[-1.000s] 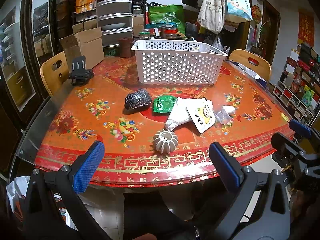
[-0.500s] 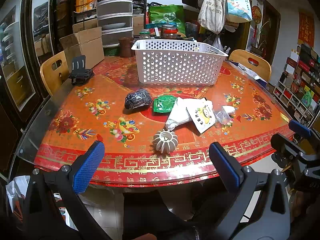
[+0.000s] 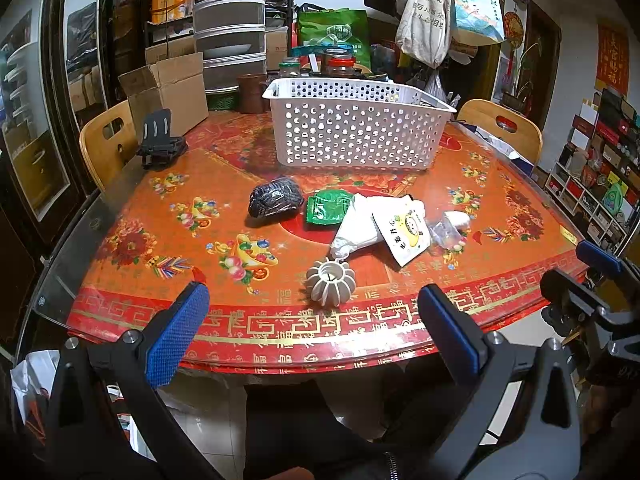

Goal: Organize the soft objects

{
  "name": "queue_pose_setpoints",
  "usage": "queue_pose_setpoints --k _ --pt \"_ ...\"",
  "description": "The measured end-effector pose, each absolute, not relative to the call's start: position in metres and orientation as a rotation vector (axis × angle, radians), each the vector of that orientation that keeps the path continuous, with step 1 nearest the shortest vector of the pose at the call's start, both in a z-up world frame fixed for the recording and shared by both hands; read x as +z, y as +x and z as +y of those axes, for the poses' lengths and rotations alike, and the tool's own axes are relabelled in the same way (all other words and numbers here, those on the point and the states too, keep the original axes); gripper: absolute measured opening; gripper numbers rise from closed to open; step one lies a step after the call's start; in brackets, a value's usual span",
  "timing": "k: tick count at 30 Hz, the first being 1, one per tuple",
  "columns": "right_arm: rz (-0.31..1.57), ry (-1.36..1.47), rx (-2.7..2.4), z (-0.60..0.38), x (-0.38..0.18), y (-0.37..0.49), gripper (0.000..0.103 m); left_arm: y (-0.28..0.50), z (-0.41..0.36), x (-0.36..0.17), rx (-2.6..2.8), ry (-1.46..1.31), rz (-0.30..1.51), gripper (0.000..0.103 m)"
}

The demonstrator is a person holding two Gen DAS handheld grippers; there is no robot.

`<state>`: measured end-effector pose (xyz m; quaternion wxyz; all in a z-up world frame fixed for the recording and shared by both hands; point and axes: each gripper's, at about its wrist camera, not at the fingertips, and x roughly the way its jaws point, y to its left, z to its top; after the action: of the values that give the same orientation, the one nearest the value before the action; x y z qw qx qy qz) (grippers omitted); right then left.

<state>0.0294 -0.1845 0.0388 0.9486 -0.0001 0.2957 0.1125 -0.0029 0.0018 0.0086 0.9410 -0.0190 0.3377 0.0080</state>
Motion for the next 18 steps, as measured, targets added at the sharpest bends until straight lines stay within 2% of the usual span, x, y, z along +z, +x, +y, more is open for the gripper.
queue_pose_setpoints --k 13,18 --pt "0.552 0.008 0.257 -0.179 0.031 0.033 0.103 0.004 0.002 -0.007 0.022 -0.028 0.657 0.103" --pt "0.556 -0.025 0.292 -0.174 0.007 0.051 0.103 0.023 0.016 -0.030 -0.031 -0.047 0.729 0.103"
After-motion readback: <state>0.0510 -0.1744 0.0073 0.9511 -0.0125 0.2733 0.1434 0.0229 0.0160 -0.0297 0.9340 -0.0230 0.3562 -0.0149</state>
